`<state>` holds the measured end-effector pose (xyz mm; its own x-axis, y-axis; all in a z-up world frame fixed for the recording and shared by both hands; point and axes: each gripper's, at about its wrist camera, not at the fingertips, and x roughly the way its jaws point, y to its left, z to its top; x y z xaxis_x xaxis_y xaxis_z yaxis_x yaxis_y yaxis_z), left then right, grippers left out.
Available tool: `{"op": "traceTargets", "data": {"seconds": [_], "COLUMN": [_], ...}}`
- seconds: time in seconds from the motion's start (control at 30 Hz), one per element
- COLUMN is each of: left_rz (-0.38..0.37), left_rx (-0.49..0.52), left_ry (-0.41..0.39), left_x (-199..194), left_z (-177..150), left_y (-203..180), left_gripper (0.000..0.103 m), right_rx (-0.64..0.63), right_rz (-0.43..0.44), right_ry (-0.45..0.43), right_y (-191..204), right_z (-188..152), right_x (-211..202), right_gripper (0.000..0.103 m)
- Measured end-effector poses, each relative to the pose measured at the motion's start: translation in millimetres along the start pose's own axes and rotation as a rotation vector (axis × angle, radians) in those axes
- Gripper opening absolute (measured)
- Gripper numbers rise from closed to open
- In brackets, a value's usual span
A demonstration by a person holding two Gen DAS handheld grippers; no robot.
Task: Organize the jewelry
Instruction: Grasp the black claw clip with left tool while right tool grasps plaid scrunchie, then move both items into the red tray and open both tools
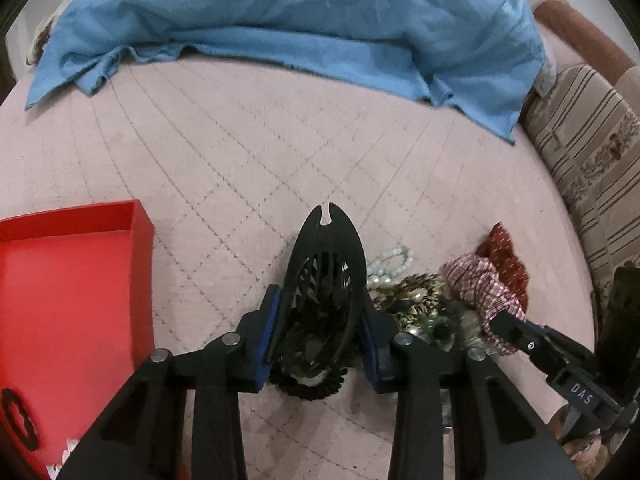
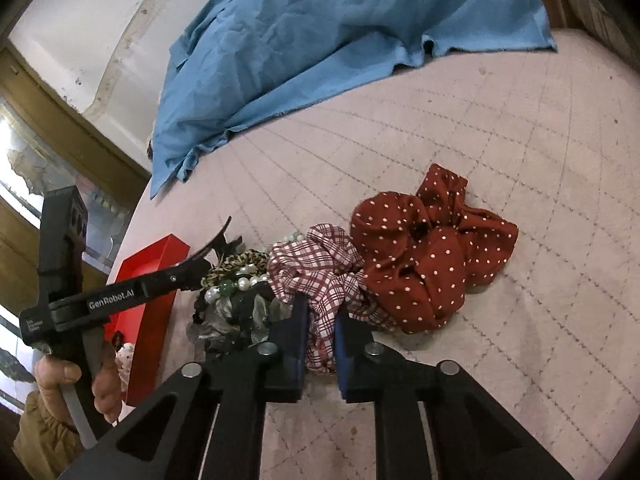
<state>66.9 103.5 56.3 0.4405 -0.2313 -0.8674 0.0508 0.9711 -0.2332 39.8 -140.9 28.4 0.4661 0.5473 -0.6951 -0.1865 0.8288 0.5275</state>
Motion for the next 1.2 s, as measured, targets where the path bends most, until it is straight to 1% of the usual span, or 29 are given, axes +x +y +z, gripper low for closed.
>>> {"op": "traceTargets", "data": {"seconds": [0.23, 0.37, 0.53, 0.67, 0.7, 0.77, 0.9, 1.0, 1.1, 1.2], "left_rz": [-0.071, -0.108, -0.122, -0.066, -0.060, -0.042, 0.029, 0.061, 0.087, 0.104], "left_rx": [-0.016, -0.042, -0.108, -0.185, -0.204, -0.268, -0.319, -0.343, -0.361, -0.382], "left_ry": [-0.100, -0.151, -0.206, -0.249, -0.250, -0.246, -0.234, -0.221, -0.204, -0.186], "left_x": [-53, -84, -117, -132, -134, -134, -132, -128, -118, -108], "left_z": [-6, -15, -31, -41, -43, -48, -53, -52, -49, -43], "left_y": [-5, 4, 36, 79, 87, 118, 163, 193, 212, 232], "left_gripper": [0.032, 0.032, 0.032, 0.032, 0.032, 0.032, 0.033, 0.033, 0.033, 0.033], "right_rx": [-0.010, -0.039, -0.100, -0.163, -0.181, -0.219, -0.295, -0.370, -0.440, -0.522], "right_rz": [0.020, 0.031, 0.050, 0.062, 0.063, 0.068, 0.073, 0.087, 0.097, 0.087], "right_ry": [-0.051, -0.086, -0.105, -0.088, -0.080, -0.055, -0.011, 0.039, 0.083, 0.120], "right_y": [14, 32, 63, 94, 102, 124, 161, 199, 230, 263], "right_z": [-1, 1, 1, -2, -3, -6, -7, -8, -13, -19], "right_x": [-30, -51, -70, -71, -69, -60, -38, -9, 21, 59], "right_gripper": [0.011, 0.011, 0.011, 0.011, 0.011, 0.011, 0.011, 0.011, 0.011, 0.011]}}
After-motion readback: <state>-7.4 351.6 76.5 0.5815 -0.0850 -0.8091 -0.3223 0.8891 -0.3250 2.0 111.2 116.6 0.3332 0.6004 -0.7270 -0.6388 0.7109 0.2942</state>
